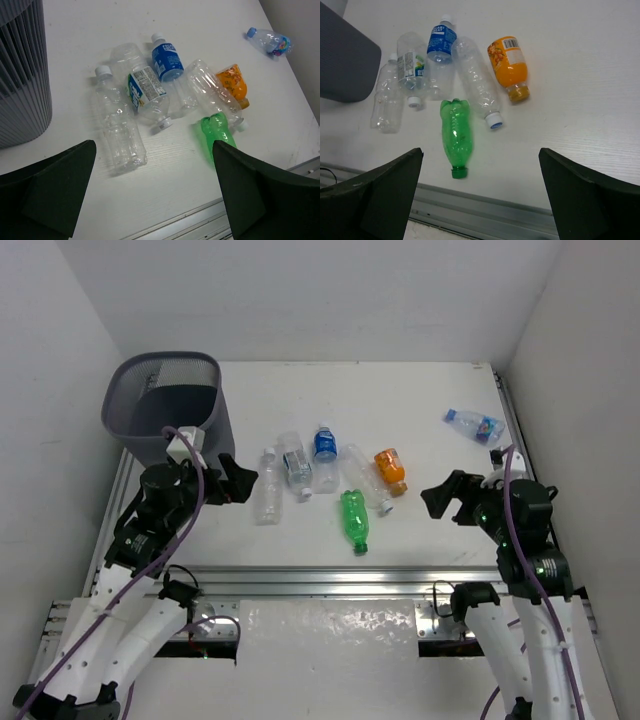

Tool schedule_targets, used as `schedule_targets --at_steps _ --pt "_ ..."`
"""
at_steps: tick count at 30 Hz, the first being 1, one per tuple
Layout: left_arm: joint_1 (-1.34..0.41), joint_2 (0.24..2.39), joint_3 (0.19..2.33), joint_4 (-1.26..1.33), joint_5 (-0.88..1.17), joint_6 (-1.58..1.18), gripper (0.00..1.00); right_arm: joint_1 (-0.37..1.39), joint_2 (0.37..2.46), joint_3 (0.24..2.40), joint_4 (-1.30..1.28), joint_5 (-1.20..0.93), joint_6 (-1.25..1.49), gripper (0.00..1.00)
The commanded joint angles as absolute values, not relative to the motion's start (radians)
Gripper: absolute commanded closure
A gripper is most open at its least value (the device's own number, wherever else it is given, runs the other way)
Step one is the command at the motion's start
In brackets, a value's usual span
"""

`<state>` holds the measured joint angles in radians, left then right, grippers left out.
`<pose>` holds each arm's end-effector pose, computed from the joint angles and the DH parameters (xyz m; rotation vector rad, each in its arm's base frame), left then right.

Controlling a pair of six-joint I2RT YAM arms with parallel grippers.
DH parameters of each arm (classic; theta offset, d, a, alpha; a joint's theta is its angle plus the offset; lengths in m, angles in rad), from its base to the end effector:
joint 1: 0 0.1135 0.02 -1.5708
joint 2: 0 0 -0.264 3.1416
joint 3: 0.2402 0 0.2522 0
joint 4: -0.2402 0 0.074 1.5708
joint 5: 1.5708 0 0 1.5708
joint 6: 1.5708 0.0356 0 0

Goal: Put the plastic bottles in the bin

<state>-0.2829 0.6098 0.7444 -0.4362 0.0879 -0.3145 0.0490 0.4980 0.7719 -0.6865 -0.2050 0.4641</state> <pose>0.1362 -0.0429 0.3245 0.0315 1.9006 -0.4914 0.1069 0.0125 0.3200 0.2818 1.9939 0.5333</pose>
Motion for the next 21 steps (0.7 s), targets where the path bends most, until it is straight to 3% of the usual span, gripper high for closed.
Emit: schedule_targets --at_steps 1,9,12,14,21 --pt "-0.291 0.597 0.749 -0.38 0.103 -0.304 0.0 0.049 0.486 0.747 -0.632 -0.201 0.462 0.01" --pt "-0.296 0.6 0.75 -0.383 0.107 -0.304 0.0 0.049 0.508 0.663 -0.405 -0.423 0.472 0.01" --pt "-0.298 0.589 0.749 -0.383 0.103 -0.305 0.0 0.049 0.663 0.672 -0.307 -0.391 0.453 0.01" --pt "-0.301 0.591 0.749 -0.38 0.106 -0.305 0.0 0.049 0.77 0.739 -0.275 -0.329 0.372 0.01" --pt "-0.321 0.601 0.75 -0.39 0.094 -0.304 0.0 0.049 1.386 1.187 -0.419 0.309 0.076 0.01"
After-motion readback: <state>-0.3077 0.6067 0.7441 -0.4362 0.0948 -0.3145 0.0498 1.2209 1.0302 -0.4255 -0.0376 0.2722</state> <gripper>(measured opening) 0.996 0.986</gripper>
